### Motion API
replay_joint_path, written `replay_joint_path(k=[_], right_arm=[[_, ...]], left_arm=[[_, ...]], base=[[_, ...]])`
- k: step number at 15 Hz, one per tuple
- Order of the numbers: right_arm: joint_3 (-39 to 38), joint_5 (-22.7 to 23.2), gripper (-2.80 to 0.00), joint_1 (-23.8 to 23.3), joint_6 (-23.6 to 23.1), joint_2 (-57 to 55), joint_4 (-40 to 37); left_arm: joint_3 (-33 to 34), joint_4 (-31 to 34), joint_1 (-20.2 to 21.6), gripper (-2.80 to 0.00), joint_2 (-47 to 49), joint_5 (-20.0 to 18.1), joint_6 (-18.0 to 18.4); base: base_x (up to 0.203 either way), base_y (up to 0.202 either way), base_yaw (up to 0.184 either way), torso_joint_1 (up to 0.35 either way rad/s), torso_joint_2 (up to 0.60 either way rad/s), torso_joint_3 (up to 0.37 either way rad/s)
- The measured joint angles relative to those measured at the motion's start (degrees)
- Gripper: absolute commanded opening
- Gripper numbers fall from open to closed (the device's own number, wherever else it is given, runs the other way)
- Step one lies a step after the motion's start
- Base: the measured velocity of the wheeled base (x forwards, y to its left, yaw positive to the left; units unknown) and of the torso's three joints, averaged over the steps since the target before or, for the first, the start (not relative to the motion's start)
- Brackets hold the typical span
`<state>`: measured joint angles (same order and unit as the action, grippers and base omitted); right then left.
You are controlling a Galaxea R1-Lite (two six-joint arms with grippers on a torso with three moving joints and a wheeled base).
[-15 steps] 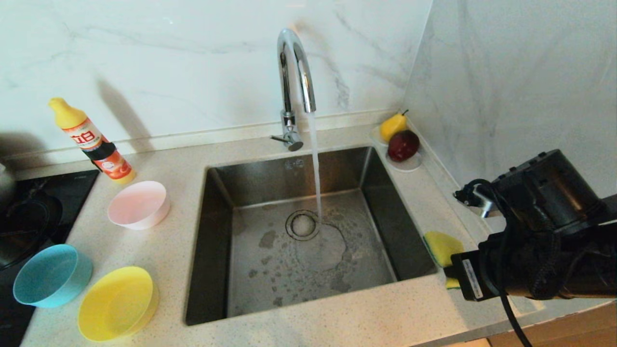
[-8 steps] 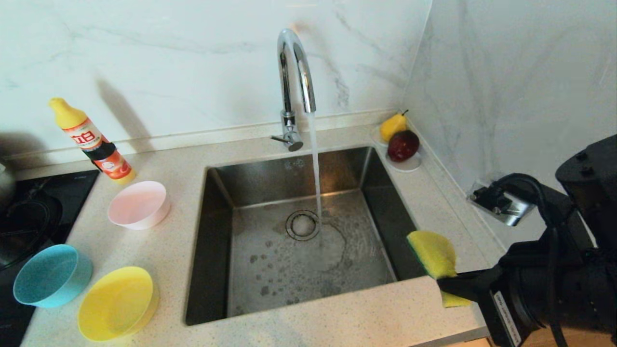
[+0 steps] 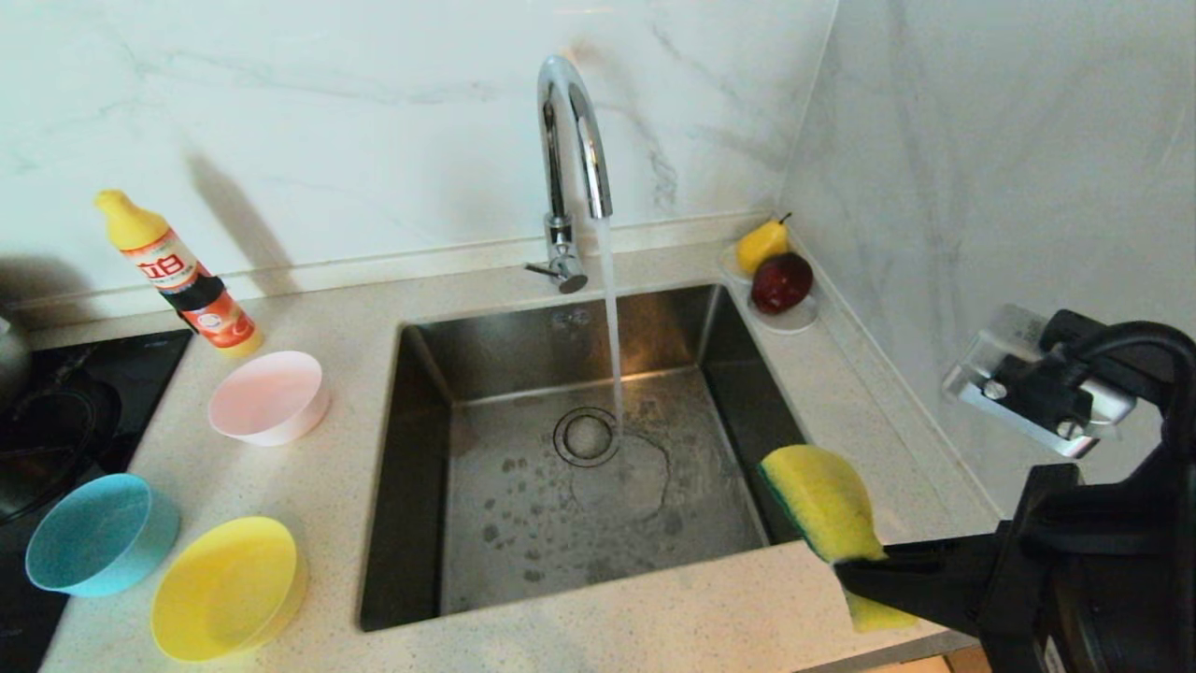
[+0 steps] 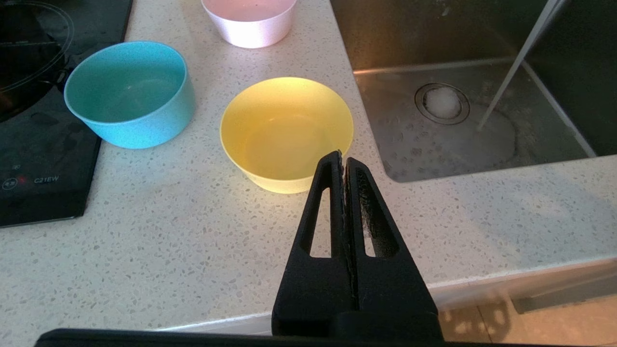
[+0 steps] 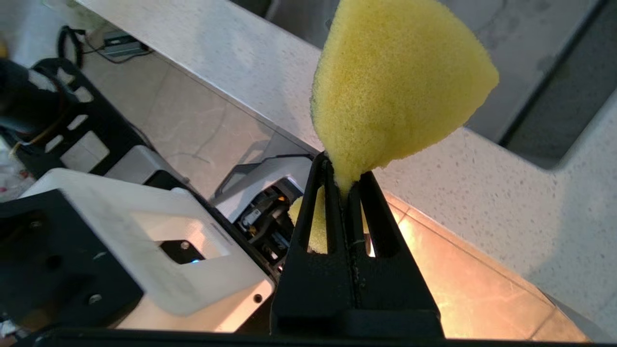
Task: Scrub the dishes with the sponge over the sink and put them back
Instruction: Pick up a bowl and the sponge
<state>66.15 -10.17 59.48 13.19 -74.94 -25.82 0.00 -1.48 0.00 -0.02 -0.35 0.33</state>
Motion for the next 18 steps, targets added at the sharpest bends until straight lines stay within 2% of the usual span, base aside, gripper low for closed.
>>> replay_joint_path(k=[7,13,16,18], right_arm=[[2.38,0.04,-2.8,2.54,0.0,-0.52,0.02],[3.32,0.04,-2.8,2.9,0.17,-1.41,-0.14],[3.98,0.02,-2.8,2.81,0.04,-1.27,-3.33],[5.04,0.02,-2.8,2.81,0.04,-1.27,-3.6]], left_arm=[[0.0,0.02,0.0,-2.8,0.02,0.19,0.68],[-0.59,0.83,0.0,-2.8,0.12,1.38,0.68],[-11.18,7.56,0.05,-2.8,3.63,7.98,0.52],[-19.43,11.8,0.0,-2.8,8.44,10.26,0.98]], base=[[0.0,0.0,0.0,0.0,0.0,0.0],[0.0,0.0,0.0,0.0,0.0,0.0],[0.0,0.0,0.0,0.0,0.0,0.0],[0.0,0.0,0.0,0.0,0.0,0.0]])
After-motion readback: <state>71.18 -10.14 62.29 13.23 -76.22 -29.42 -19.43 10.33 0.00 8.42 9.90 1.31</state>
